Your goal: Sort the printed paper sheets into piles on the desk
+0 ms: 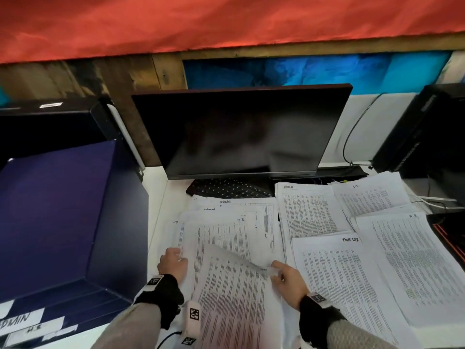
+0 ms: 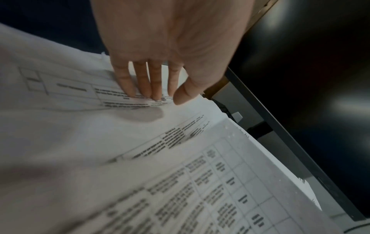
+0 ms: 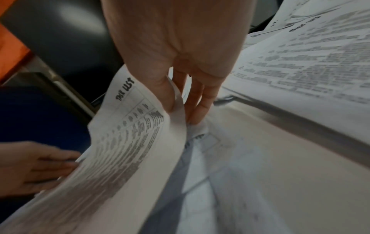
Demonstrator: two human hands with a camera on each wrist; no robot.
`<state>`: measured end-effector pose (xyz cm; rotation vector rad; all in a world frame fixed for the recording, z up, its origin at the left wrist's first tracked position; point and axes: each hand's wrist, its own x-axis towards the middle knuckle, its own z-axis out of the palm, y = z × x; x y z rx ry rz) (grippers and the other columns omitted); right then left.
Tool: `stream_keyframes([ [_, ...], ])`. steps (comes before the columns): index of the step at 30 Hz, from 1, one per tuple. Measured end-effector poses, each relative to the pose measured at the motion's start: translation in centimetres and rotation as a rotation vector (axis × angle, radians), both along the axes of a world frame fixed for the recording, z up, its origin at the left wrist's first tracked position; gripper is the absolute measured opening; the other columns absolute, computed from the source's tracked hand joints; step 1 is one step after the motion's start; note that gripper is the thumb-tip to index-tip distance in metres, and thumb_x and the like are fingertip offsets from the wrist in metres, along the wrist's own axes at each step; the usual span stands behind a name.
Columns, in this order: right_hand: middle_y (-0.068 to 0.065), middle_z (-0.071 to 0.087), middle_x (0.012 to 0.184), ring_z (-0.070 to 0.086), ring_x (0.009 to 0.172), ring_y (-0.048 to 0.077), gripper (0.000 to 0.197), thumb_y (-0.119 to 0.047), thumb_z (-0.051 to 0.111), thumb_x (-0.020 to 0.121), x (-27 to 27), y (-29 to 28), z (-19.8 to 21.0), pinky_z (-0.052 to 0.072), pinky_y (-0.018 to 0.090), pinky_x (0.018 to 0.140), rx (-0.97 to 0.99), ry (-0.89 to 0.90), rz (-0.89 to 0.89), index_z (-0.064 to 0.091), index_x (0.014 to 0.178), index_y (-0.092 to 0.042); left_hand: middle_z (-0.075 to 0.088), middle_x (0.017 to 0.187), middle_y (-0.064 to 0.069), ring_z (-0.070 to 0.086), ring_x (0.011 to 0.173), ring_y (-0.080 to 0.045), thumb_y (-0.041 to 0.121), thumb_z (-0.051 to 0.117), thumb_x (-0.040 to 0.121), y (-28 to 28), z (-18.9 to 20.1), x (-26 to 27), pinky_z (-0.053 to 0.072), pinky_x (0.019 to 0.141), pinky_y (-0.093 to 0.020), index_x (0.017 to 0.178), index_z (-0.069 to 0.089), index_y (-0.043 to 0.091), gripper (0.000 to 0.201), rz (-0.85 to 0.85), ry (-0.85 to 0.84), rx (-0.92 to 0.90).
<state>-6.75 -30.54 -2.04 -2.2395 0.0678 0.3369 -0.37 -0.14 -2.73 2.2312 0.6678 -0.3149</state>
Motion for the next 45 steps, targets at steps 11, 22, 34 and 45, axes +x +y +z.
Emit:
stream_keyframes([
  [11,0.0,0.048,0.13,0.057,0.109,0.019,0.034,-0.018,0.048,0.095,-1.7,4.1,-0.7,0.041,0.025,0.094,-0.188,-0.069,0.057,0.053,0.127,-0.008,0.051,0.125,-0.015,0.054,0.107,-0.031,0.013,0.055,0.087,-0.1,-0.8,0.4,0.044,0.095,-0.035,0.122,0.048,0.012,0.036,0.034,0.028,-0.059],
  [22,-0.003,0.041,0.146,0.028,0.137,0.02,0.043,-0.022,0.055,0.093,-2.0,4.4,-1.2,0.022,0.027,0.112,-0.163,-0.091,0.049,0.05,0.136,-0.018,0.065,0.098,-0.008,0.061,0.095,-0.027,-0.011,0.053,0.079,0.5,0.2,-1.4,0.048,0.088,-0.034,0.091,0.055,0.018,0.032,-0.042,-0.213,-0.355],
  [34,-0.002,0.044,0.14,0.037,0.129,0.016,0.042,-0.019,0.057,0.091,-1.2,4.1,-1.8,0.028,0.026,0.109,-0.13,-0.055,-0.032,0.053,0.132,-0.014,0.035,0.137,0.004,0.035,0.13,-0.019,0.007,0.063,0.083,1.3,-1.2,-2.4,0.032,0.112,-0.033,0.118,0.064,0.013,0.035,-0.444,-0.045,0.009],
  [45,0.003,0.04,0.141,0.037,0.13,0.018,0.029,-0.016,0.059,0.089,-0.8,4.5,-2.7,0.03,0.026,0.108,-0.08,-0.039,-0.089,0.063,0.118,-0.011,0.042,0.139,0.011,0.041,0.128,-0.013,0.014,0.049,0.095,-0.5,0.6,-2.2,0.031,0.106,-0.017,0.131,0.053,0.018,0.036,-0.491,-0.362,0.086],
])
